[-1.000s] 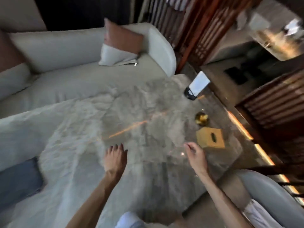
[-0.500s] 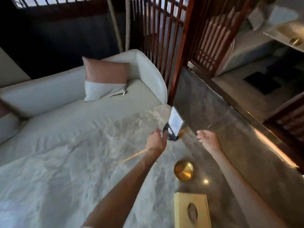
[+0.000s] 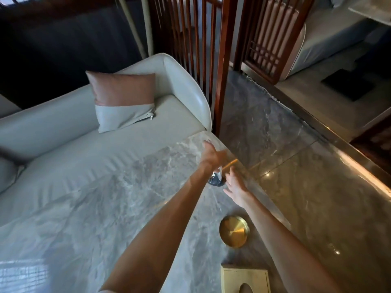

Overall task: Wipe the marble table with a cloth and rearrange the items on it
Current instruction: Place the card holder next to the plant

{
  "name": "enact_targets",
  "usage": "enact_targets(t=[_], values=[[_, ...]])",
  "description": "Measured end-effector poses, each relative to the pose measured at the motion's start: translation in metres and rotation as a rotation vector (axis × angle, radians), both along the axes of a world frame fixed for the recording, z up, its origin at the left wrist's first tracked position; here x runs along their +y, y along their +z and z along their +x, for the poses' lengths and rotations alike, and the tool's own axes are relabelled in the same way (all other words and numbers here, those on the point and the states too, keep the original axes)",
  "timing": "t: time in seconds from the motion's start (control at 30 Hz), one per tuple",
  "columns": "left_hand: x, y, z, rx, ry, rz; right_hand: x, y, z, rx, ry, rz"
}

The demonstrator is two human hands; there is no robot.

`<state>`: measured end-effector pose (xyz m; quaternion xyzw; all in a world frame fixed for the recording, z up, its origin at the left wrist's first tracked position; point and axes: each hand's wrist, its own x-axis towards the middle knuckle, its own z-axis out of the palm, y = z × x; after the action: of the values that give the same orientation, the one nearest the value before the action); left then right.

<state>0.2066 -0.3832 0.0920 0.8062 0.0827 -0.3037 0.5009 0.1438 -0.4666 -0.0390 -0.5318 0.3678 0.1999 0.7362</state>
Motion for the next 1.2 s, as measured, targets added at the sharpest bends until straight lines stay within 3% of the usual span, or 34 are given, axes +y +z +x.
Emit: enact_targets(t=[0.13, 0.33, 0.6, 0.83, 0.9, 1.03, 1.2], values=[[0.052, 0.002, -0.021, -0.075, 0.013, 0.063, 0.025, 0.026, -0.019, -0.045, -0.028, -0.011], [0.201, 0.036, -0.093, -0.100, 0.052, -0.109, 0.099, 0.071, -0.066, 0.035, 0.123, -0.112], [0.495, 0.103, -0.256, -0.046, 0.071, -0.071, 0.319, 0.099, -0.225, 0.143, 0.432, 0.326], [0.707, 0.144, -0.421, 0.041, 0.090, -0.066, 0.525, 0.105, -0.372, 0.245, 0.596, 0.487], [0.745, 0.150, -0.465, -0.026, 0.036, 0.015, 0.565, 0.103, -0.398, 0.278, 0.608, 0.524], [0.795, 0.156, -0.547, -0.371, -0.145, 0.265, 0.624, 0.111, -0.437, 0.305, 0.560, 0.613], [0.828, 0.156, -0.630, -0.774, -0.120, 0.300, 0.678, 0.126, -0.478, 0.293, 0.656, 0.695]])
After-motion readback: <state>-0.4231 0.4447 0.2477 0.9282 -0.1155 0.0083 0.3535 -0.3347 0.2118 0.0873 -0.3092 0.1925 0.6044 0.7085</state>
